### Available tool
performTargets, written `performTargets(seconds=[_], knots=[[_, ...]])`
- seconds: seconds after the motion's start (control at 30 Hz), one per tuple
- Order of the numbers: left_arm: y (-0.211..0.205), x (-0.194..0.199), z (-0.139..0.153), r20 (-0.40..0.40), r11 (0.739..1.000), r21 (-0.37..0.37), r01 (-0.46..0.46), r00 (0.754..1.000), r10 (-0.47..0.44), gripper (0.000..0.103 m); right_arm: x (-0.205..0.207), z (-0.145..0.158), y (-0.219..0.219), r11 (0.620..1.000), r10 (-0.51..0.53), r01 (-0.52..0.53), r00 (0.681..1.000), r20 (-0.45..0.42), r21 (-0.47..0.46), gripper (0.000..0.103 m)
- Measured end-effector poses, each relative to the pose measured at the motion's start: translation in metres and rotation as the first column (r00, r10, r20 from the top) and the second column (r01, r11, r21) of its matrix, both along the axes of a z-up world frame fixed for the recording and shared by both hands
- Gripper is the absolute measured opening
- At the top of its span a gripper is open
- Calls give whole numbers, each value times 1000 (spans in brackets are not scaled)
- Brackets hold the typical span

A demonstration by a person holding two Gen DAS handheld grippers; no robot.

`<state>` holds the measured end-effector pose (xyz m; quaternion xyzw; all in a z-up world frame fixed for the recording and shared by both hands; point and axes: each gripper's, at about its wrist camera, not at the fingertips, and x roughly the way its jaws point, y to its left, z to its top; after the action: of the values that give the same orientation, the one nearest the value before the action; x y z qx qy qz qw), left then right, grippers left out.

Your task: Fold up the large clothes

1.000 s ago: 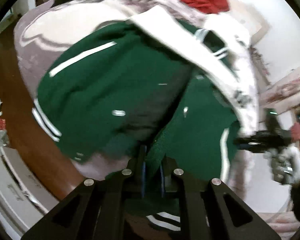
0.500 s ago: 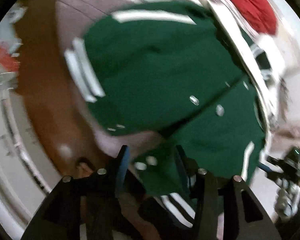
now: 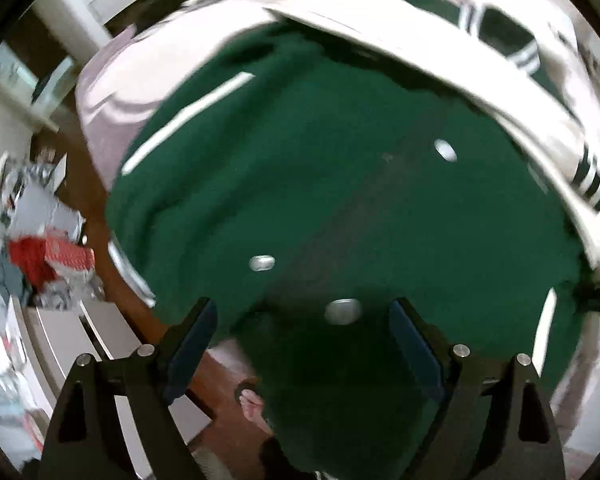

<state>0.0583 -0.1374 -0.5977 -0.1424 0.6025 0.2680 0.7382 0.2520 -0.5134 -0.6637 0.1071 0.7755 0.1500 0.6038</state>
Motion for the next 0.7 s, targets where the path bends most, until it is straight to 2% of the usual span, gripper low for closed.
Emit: performTargets(seconds=[0.03, 0.07, 0.1, 0.13, 0.2, 0.27, 0.33, 0.43, 0.53, 0.6, 0.7], knots=[[-4, 3, -4, -19, 1000, 20, 13, 1000, -13, 88, -4, 6, 0, 999, -13, 13, 1000, -10, 37, 37], [-7, 7, -10, -36, 999, 39, 25, 999, -24, 88, -8, 10, 2, 996, -17, 19, 1000, -16, 84, 47], [-10, 9, -18, -63, 997, 65, 41, 997, -36, 88, -12, 12, 7, 995, 3, -2, 1000, -8, 100, 49], [-10, 10, -24, -80, 996, 71, 48, 996, -42, 88, -16, 10, 12, 995, 44, -44, 999, 1, 85, 49], [-8, 5, -32, -95, 996, 72, 48, 995, -41, 89, -25, -14, 21, 993, 117, -118, 993, -33, -22, 48], [-6, 5, -35, -104, 996, 73, 47, 994, -39, 91, -28, -26, 21, 992, 121, -122, 992, -30, -26, 48], [-5, 6, -34, -113, 996, 78, 48, 993, -39, 90, -25, -17, 29, 986, 162, -163, 986, -32, -42, 48], [-14, 11, -26, -140, 993, 104, 54, 989, -40, 90, -24, -1, 28, 984, 174, -175, 984, -24, -17, 50], [-33, 11, -7, -141, 992, 112, 55, 989, -39, 90, -25, 19, 11, 982, 188, -187, 982, 8, -32, 57], [-55, 6, 12, -132, 992, 111, 62, 990, -47, 90, -26, 28, -2, 984, 175, -174, 985, 12, -39, 57], [-104, -3, 32, -138, 988, 98, 116, 985, -102, 90, -26, 37, -30, 988, 142, -142, 990, 6, -65, 64]])
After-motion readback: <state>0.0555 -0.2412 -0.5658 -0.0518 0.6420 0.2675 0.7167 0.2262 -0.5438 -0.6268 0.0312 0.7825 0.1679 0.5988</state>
